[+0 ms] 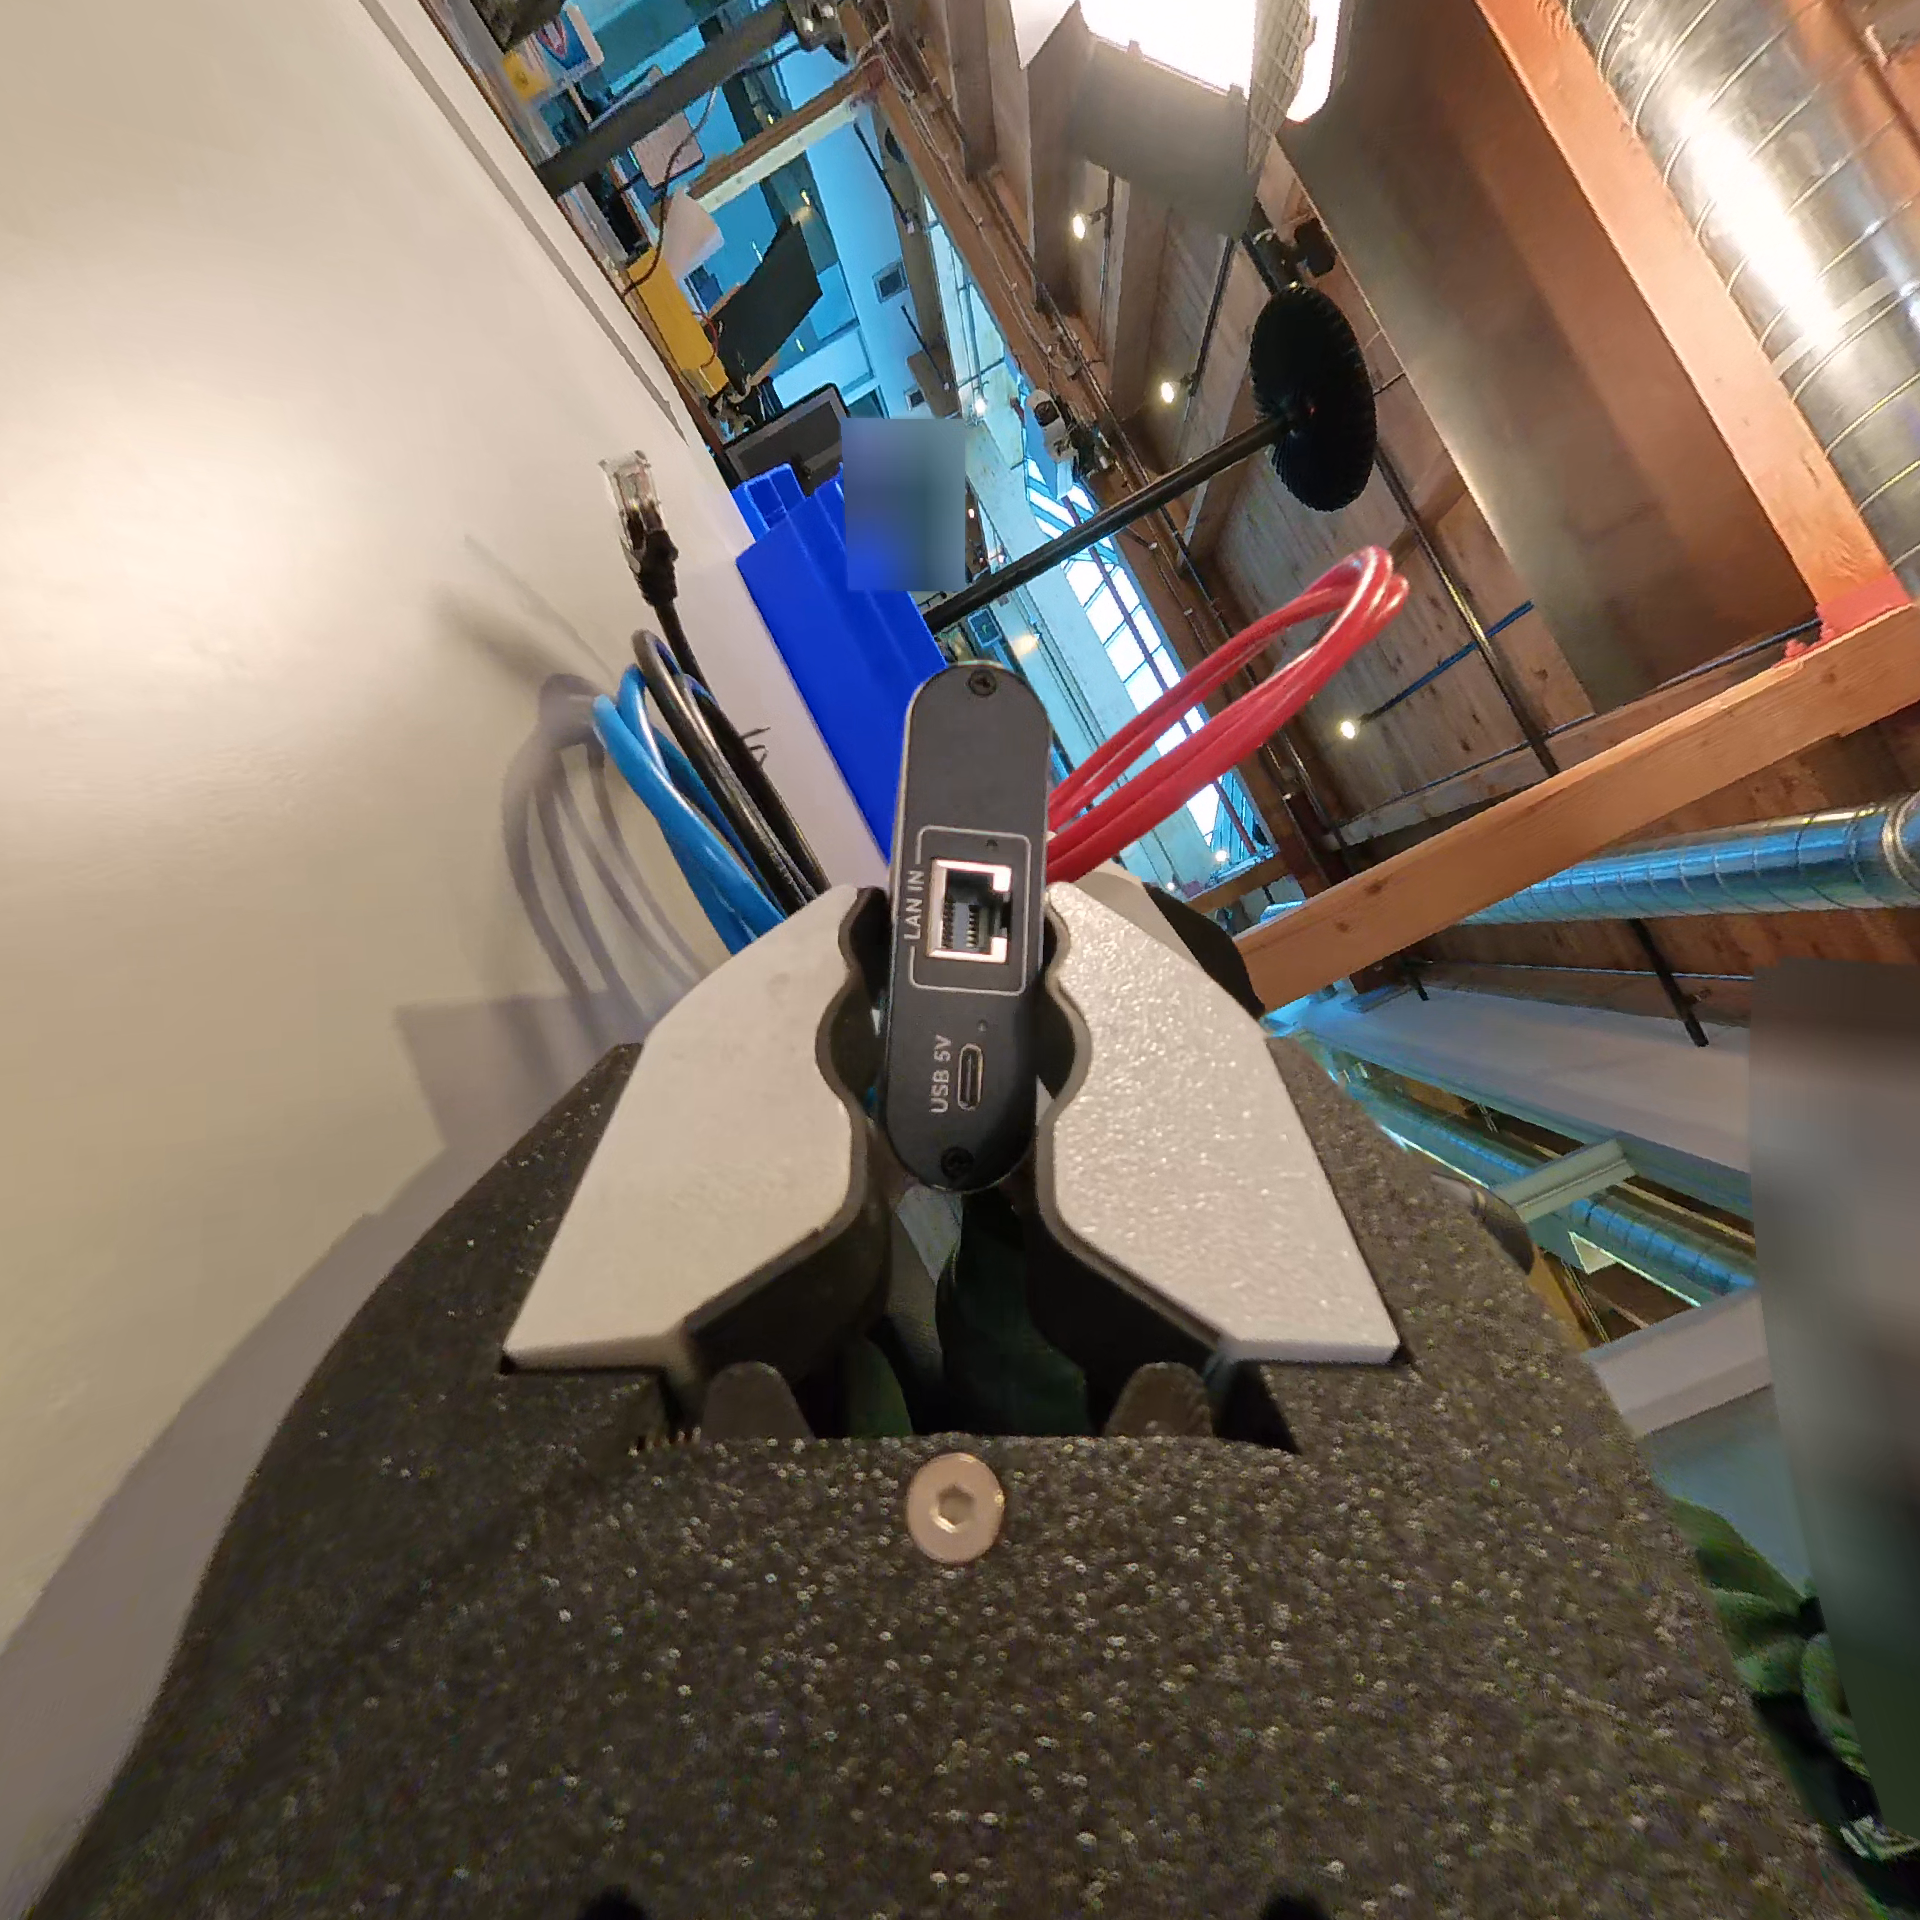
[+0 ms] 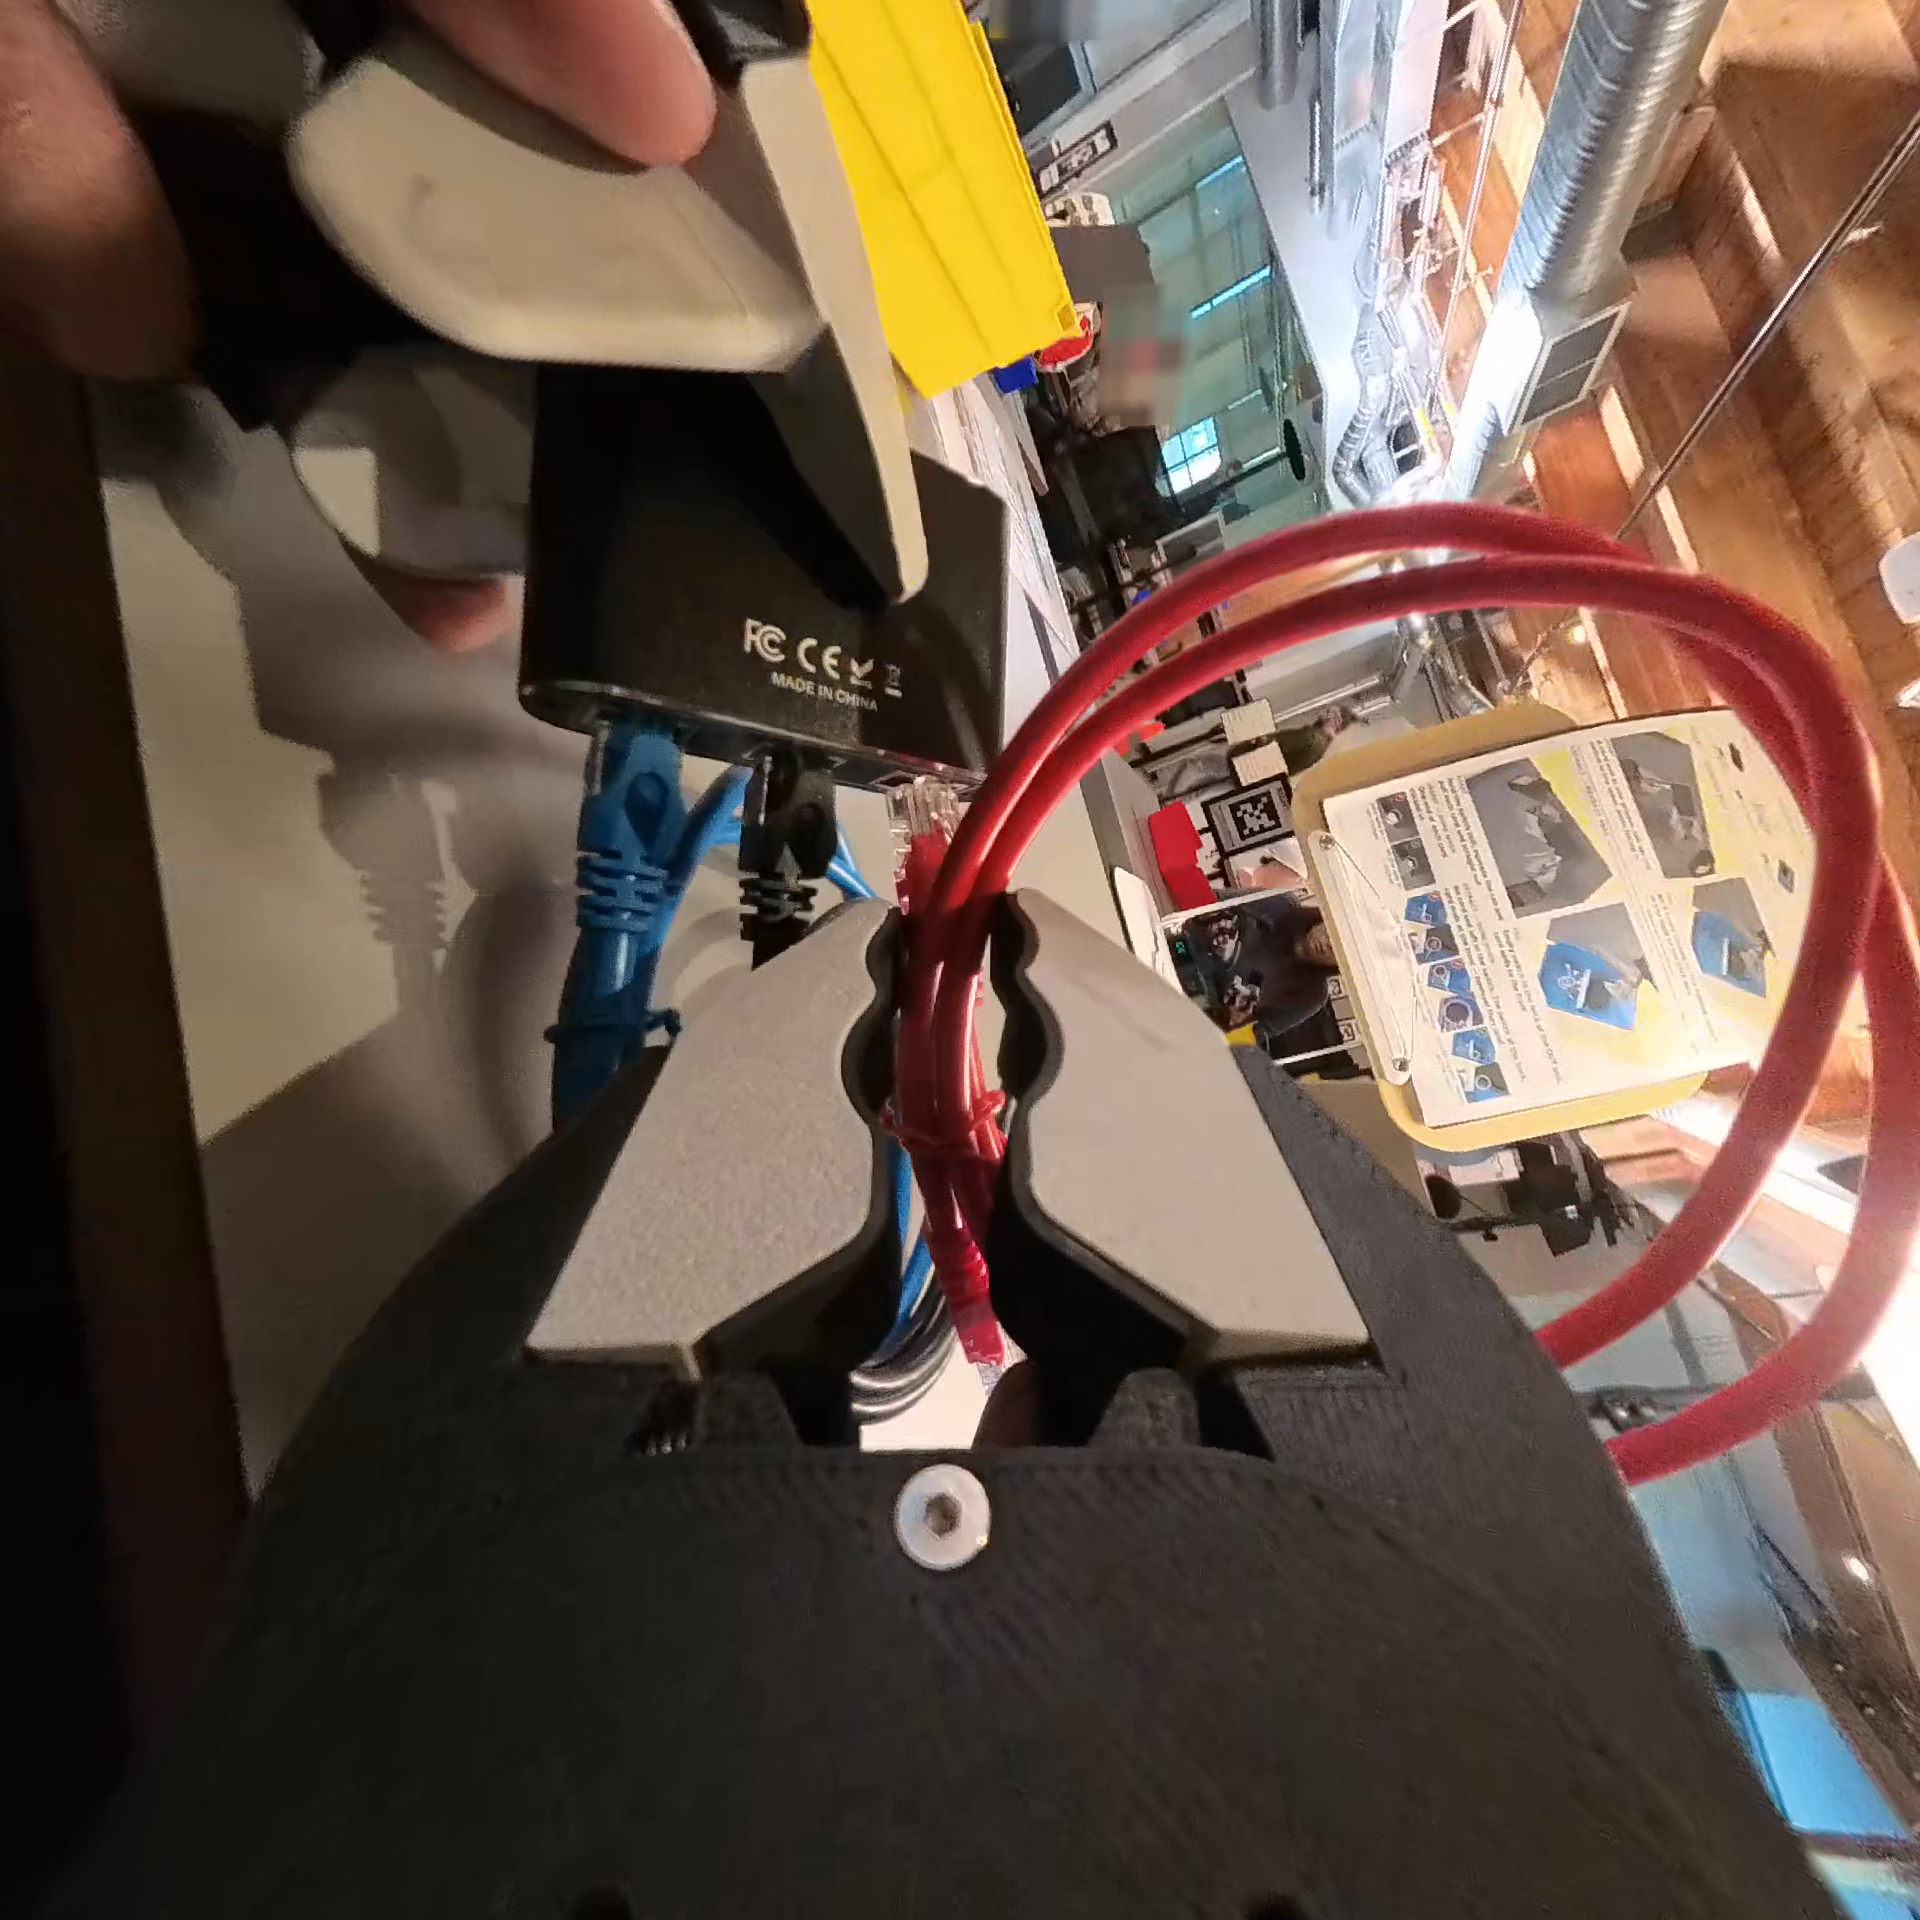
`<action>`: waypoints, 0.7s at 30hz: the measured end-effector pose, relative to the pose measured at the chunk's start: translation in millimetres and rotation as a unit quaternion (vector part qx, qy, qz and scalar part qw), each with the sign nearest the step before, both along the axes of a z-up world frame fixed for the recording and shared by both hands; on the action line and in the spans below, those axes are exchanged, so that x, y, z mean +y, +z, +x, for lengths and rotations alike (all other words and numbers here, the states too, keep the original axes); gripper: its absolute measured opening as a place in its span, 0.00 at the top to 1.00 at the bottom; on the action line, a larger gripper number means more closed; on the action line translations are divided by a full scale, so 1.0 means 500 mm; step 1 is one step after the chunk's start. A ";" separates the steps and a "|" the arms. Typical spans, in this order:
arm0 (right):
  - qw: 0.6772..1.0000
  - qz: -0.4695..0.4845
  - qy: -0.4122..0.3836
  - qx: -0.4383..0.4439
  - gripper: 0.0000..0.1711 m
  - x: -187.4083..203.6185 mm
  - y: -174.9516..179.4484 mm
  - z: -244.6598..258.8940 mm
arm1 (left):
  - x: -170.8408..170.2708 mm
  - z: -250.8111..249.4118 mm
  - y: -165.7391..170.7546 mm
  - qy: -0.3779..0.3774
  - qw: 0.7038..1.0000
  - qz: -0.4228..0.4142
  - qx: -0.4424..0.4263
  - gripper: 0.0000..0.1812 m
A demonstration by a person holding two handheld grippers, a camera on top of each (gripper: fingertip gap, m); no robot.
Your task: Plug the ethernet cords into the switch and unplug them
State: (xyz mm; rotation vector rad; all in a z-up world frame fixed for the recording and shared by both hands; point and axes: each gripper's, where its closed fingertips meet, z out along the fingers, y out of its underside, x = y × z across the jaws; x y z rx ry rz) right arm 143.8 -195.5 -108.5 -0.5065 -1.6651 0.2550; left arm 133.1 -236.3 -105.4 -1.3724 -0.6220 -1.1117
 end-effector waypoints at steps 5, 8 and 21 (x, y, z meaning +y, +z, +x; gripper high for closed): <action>1.000 -0.023 -0.009 -0.016 0.91 -0.001 -0.016 -0.011 | 0.001 -0.011 -0.011 0.019 1.000 -0.014 -0.003 0.85; 0.999 -0.034 -0.030 -0.019 0.91 0.001 -0.021 -0.015 | 0.003 -0.017 -0.012 0.039 0.999 -0.021 -0.008 0.85; 0.992 -0.124 -0.003 -0.029 0.91 -0.005 -0.023 -0.017 | 0.004 -0.033 -0.012 0.086 0.995 -0.005 -0.046 0.85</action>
